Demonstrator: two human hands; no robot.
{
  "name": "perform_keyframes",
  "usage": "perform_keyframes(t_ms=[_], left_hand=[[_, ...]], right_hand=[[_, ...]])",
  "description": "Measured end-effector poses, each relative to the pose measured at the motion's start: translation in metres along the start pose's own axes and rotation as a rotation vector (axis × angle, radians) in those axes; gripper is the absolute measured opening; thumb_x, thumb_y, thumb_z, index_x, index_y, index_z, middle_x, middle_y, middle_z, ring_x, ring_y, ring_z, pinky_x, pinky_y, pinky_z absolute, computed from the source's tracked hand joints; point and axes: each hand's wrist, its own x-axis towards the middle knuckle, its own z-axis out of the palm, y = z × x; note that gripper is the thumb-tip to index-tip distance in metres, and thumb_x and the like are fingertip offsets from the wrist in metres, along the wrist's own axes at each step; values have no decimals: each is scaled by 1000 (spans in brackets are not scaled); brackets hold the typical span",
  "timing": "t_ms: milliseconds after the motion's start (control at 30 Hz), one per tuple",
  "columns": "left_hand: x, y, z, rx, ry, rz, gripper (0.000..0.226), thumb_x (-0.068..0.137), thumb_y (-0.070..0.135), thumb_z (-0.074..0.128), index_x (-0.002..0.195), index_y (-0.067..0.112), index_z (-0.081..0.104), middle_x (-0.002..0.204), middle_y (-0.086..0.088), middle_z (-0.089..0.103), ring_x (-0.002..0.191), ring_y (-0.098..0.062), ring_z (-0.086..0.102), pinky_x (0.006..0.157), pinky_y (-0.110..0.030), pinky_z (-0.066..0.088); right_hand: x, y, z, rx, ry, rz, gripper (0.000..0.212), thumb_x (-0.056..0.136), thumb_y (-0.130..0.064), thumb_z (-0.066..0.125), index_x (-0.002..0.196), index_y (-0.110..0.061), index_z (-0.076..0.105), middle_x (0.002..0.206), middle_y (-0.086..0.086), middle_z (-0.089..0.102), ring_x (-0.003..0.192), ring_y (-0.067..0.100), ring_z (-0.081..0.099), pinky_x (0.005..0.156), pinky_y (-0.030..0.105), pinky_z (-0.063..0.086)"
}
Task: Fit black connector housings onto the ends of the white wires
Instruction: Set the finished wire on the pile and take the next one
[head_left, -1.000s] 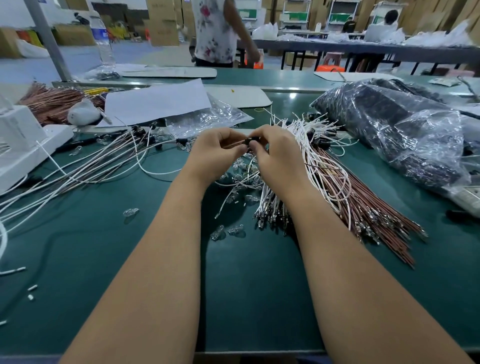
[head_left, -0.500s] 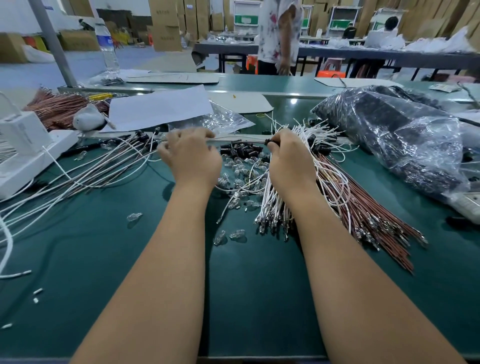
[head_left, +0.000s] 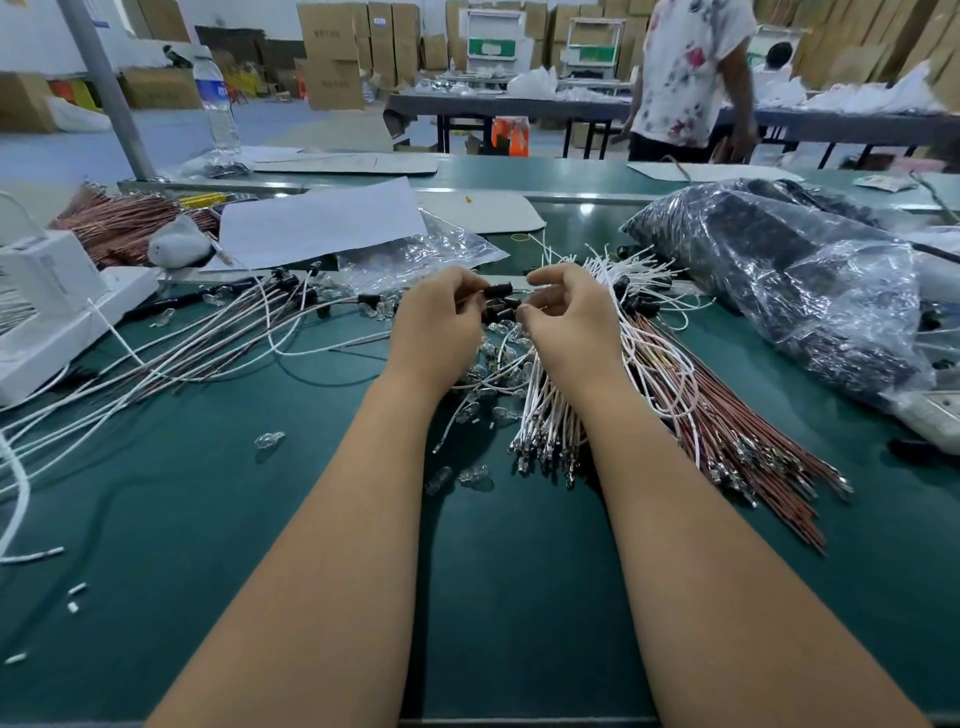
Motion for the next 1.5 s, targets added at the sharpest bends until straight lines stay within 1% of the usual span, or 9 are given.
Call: perform_keyframes(t_ms=[133,233,367,567,767,1033,1100,1233,1500], left_hand=[[0,-3,-1,-14,13,-19,16,93,6,56,103,8,67,84,-4,66,73,-16,58,69,-25,46],[0,-4,-2,-39,24,-33,15,92,6,56,102,9,67,83,0,65,74,-12,57,70,-23,45],[0,-5,-3,-55,17,-25,15,92,6,57,102,10,67,82,4,63,70,-1,54,68,-15,43],[-1,-3,-3,-64,8,11,12,91,8,60,100,9,69,82,3,64,69,2,55,64,-6,40],[-1,-2,-3,-49,-10,54,10,90,11,64,97,7,70,80,-2,66,71,-12,58,66,-19,48],[-1,-2,-3,-75,-59,16,6,93,17,61,89,13,63,68,0,59,58,-11,48,58,-27,44],[-1,-2,-2,-90,-86,-3,7,93,18,60,89,13,62,68,-7,59,56,-13,45,56,-29,41],[-2,-3,-3,-130,-107,-35,8,92,16,60,90,10,63,76,-21,62,58,-18,44,57,-33,39],[-3,-4,-3,-140,-107,-28,8,93,17,60,90,10,62,71,-17,59,57,-17,43,55,-30,37]], right_hand=[[0,-3,0,26,33,21,14,84,-5,66,89,-18,63,77,-5,64,73,12,62,70,21,52],[-1,-4,-1,62,40,46,7,87,-11,63,84,-17,65,72,-3,64,70,14,60,69,27,52],[-2,-6,-3,92,64,36,13,91,-21,64,79,-16,65,71,-1,64,71,18,62,71,33,53],[1,-2,-5,130,81,27,14,91,-10,63,80,-19,65,76,3,66,78,29,67,78,44,57],[2,0,-6,276,68,65,20,91,-3,62,80,-19,65,75,1,65,63,6,64,71,28,58],[0,-7,-6,332,51,141,15,90,-8,57,77,-14,61,72,5,61,62,11,59,60,23,51],[0,-9,-7,374,49,168,16,90,-7,55,76,-14,60,72,7,60,63,15,58,56,20,48],[1,-10,-10,457,38,200,22,87,-1,48,79,-13,65,70,5,62,59,16,57,55,19,46],[-1,-6,-9,340,62,141,18,85,-3,58,80,-18,67,71,2,65,59,9,61,59,20,51]])
